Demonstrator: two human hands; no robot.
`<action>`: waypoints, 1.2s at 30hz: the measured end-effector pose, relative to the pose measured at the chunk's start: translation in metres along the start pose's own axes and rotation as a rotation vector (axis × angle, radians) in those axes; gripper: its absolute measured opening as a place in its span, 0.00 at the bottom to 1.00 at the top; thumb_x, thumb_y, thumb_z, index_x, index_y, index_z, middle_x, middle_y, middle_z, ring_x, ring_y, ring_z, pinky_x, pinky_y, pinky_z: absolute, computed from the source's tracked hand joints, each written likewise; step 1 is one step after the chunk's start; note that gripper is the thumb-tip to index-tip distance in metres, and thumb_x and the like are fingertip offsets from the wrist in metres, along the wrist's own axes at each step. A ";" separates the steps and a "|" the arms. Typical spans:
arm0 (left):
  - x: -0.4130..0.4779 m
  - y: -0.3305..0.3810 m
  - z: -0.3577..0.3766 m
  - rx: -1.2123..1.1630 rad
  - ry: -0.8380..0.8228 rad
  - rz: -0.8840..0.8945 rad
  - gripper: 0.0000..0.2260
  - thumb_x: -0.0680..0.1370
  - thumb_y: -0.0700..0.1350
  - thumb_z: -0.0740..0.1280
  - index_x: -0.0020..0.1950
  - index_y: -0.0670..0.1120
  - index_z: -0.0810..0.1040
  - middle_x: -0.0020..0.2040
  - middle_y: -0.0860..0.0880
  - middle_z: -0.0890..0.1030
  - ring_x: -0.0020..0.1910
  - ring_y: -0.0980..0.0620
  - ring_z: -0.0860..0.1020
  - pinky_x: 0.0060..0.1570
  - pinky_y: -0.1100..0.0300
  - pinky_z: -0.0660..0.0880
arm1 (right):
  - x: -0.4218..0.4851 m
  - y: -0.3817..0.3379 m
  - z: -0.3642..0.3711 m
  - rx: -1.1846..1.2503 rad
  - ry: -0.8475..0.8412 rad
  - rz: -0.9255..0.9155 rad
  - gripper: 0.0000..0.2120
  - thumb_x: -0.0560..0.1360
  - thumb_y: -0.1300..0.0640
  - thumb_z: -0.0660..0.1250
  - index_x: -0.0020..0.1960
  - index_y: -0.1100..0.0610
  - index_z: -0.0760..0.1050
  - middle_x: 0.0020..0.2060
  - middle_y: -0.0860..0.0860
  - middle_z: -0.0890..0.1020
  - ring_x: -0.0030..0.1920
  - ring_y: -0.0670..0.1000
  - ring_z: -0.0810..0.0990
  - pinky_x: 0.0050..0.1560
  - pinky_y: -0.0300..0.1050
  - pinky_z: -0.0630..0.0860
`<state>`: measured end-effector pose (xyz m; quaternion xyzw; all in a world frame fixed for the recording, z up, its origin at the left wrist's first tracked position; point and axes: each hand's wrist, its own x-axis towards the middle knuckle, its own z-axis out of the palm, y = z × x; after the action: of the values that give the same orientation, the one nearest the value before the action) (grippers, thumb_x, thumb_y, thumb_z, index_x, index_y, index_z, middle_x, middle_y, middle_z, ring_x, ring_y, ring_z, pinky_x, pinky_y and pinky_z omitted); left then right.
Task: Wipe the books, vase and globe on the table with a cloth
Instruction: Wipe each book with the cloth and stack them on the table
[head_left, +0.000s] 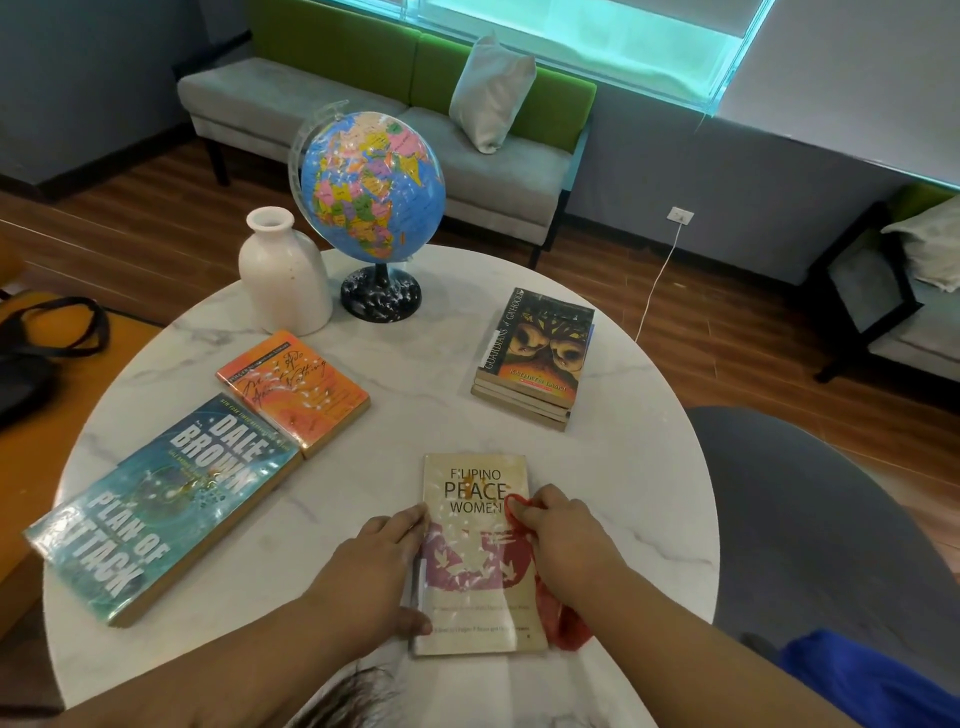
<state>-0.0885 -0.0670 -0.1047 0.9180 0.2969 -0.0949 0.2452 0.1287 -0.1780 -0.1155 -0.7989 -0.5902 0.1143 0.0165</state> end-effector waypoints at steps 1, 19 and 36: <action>0.000 0.000 0.000 -0.004 -0.001 0.000 0.50 0.69 0.63 0.72 0.79 0.50 0.46 0.79 0.57 0.47 0.75 0.53 0.54 0.73 0.56 0.61 | -0.002 -0.001 0.001 0.009 0.004 0.010 0.14 0.80 0.39 0.54 0.55 0.45 0.73 0.48 0.48 0.75 0.43 0.48 0.79 0.41 0.43 0.78; -0.001 -0.001 0.000 -0.009 0.005 0.012 0.49 0.69 0.63 0.72 0.80 0.51 0.46 0.79 0.58 0.47 0.75 0.54 0.54 0.72 0.57 0.61 | 0.021 0.006 -0.005 0.257 -0.067 0.272 0.16 0.82 0.49 0.54 0.68 0.47 0.69 0.58 0.45 0.74 0.55 0.49 0.77 0.52 0.39 0.74; 0.000 -0.003 0.002 -0.016 0.007 0.024 0.49 0.68 0.63 0.72 0.79 0.51 0.48 0.79 0.58 0.46 0.75 0.54 0.54 0.71 0.58 0.61 | 0.023 -0.001 -0.019 -0.018 -0.192 0.228 0.27 0.79 0.55 0.61 0.76 0.46 0.58 0.59 0.50 0.69 0.55 0.54 0.74 0.53 0.47 0.77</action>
<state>-0.0908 -0.0657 -0.1076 0.9198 0.2874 -0.0864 0.2527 0.1380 -0.1541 -0.1004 -0.8463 -0.4956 0.1861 -0.0601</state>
